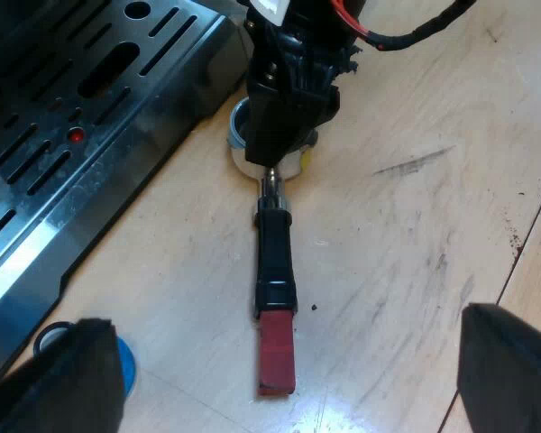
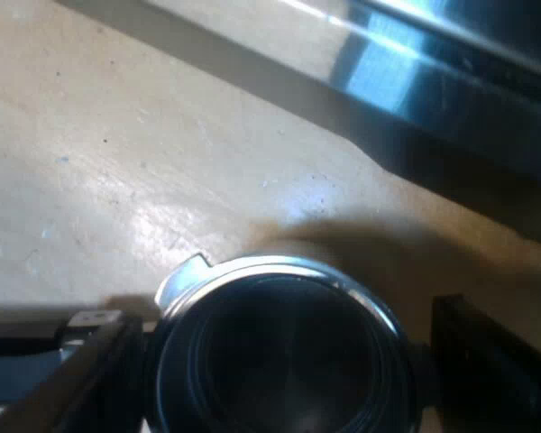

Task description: Put the handle in the coffee machine

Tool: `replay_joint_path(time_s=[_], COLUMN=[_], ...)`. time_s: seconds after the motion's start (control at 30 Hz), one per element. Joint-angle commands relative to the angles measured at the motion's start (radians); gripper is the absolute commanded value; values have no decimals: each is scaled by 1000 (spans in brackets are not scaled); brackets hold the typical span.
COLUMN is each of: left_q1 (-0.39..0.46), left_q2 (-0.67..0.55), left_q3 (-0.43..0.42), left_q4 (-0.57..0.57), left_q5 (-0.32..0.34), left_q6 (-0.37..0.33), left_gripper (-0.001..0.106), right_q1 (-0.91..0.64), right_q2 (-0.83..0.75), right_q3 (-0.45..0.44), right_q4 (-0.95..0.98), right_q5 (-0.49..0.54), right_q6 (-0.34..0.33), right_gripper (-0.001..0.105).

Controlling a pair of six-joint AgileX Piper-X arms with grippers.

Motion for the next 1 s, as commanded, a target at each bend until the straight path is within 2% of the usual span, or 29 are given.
replay_joint_path(time_s=[0.03,0.07,0.1,0.23,0.53,1.0], left_q1=[-6,-6,-6,-6,-6,-6], left_q2=[1,1,1,1,1,1], left_q3=[-2,-2,-2,-2,0,0], left_q4=[-13,-13,-13,-13,-13,-13], left_q5=[-1,-1,-1,-1,-1,-1], left_q6=[-7,-7,-7,-7,21,21], left_gripper=[76,76,76,76,76,76], right_q1=[-1,-1,-1,-1,-1,-1], right_q2=[-7,-12,-19,-53,-123,-136], right_q3=[0,0,0,0,0,2], right_q4=[56,62,63,63,67,88], right_q5=[-4,-4,-4,-2,-2,1], right_q6=[8,7,9,19,115,115], right_gripper=[8,1,0,0,0,0])
